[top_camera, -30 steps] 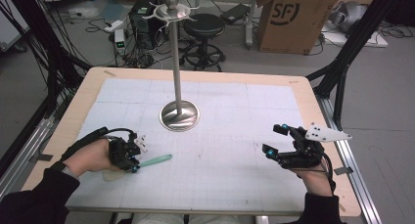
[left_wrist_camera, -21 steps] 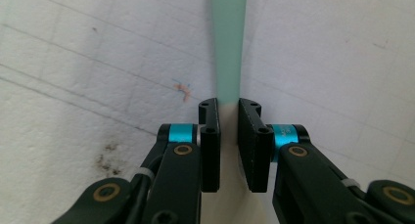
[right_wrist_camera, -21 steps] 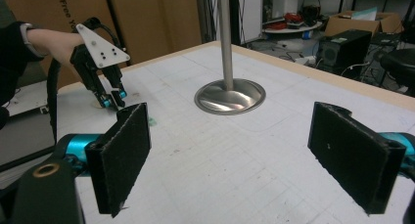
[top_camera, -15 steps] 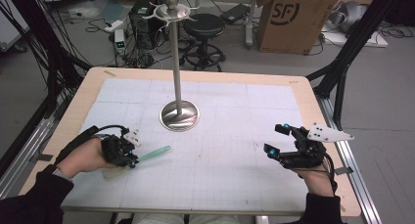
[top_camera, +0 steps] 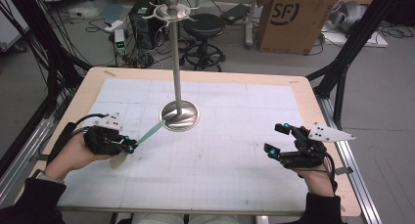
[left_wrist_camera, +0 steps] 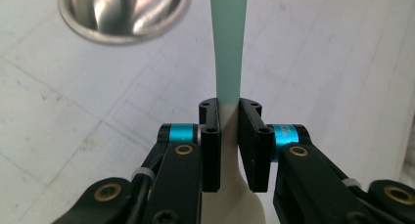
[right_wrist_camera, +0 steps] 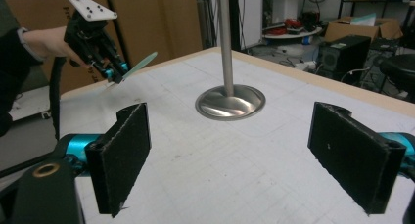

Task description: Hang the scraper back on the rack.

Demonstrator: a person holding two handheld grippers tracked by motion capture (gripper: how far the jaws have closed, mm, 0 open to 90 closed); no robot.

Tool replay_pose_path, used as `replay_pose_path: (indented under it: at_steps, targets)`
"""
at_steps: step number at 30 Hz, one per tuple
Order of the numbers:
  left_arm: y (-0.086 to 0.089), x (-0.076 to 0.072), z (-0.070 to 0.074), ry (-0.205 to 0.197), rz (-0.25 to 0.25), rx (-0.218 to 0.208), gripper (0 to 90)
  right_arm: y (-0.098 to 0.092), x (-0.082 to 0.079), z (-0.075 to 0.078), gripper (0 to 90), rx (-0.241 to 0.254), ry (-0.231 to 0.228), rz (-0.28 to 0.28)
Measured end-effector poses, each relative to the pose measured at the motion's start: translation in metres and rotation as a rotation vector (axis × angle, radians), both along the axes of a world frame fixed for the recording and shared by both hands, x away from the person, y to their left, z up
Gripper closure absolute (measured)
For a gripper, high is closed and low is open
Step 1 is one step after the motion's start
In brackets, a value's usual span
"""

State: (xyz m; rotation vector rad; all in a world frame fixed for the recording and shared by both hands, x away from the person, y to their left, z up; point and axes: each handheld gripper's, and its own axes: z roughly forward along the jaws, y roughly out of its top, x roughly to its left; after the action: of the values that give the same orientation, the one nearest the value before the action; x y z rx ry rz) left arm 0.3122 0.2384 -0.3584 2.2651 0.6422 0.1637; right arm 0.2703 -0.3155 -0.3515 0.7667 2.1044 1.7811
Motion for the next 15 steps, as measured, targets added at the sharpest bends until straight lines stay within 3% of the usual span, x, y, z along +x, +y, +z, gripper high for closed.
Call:
replay_pose_path:
  at_steps: [2, 7, 11, 15]
  targets:
    - [0.002, 0.000, 0.002, -0.010, 0.001, -0.109, 80.1, 0.001, 0.000, 0.001, 14.8, 0.001, -0.001, 0.006]
    - [0.005, 0.001, 0.009, -0.110, 0.068, -0.281, 80.1, 0.001, -0.001, 0.002, 14.8, 0.002, -0.004, 0.006]
    - [0.006, 0.005, 0.020, -0.168, 0.109, -0.335, 80.1, 0.000, -0.001, 0.003, 14.8, 0.001, -0.008, 0.007]
    - [0.007, 0.013, 0.036, -0.185, 0.116, -0.353, 80.1, 0.000, 0.000, 0.002, 14.8, 0.003, -0.004, 0.005]
